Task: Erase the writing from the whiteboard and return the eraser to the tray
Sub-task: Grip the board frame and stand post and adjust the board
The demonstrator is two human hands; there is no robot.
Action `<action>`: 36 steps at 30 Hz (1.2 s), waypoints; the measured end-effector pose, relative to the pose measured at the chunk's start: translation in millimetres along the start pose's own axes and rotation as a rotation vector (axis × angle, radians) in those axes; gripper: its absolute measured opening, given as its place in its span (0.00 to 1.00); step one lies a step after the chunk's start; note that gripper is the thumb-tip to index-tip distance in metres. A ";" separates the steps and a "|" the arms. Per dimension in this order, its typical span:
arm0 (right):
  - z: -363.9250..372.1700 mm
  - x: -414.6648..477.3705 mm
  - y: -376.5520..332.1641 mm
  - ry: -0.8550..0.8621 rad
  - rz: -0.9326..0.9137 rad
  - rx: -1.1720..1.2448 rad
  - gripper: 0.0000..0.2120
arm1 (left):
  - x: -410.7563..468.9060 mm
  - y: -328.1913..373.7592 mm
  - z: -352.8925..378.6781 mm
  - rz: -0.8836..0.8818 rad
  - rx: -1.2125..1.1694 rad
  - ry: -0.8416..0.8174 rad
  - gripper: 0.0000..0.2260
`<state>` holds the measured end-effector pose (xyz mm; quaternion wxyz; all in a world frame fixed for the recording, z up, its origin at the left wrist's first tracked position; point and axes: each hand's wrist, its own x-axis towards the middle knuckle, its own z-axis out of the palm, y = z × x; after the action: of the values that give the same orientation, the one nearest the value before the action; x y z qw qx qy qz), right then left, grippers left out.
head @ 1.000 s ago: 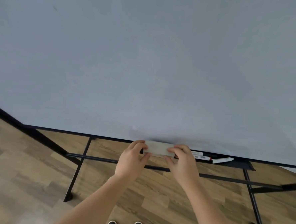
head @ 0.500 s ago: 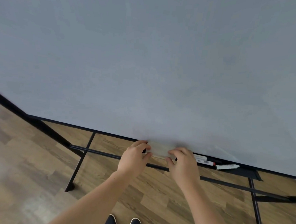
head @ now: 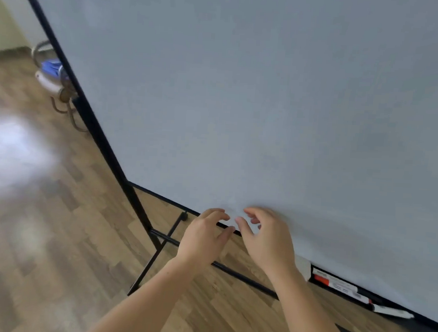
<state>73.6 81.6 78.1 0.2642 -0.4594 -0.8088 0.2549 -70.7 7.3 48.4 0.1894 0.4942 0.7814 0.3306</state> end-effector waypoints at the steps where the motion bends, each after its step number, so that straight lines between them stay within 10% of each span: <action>1: 3.5 4.2 -14.2 -0.001 -0.029 0.013 0.15 | 0.2 -4.3 -12.9 -0.007 -0.010 0.030 0.15; 18: 135.9 30.6 -312.3 0.074 -0.270 0.242 0.12 | -33.3 -170.7 -299.7 0.019 -0.036 0.335 0.14; 36: 197.4 135.8 -398.2 0.459 -0.190 0.237 0.08 | 88.1 -253.1 -389.4 0.073 -0.217 0.179 0.20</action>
<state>-358.8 -11.1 220.9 0.5151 -0.3931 -0.7318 0.2111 -515.7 -116.1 149.3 0.1591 0.4673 0.7363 0.4627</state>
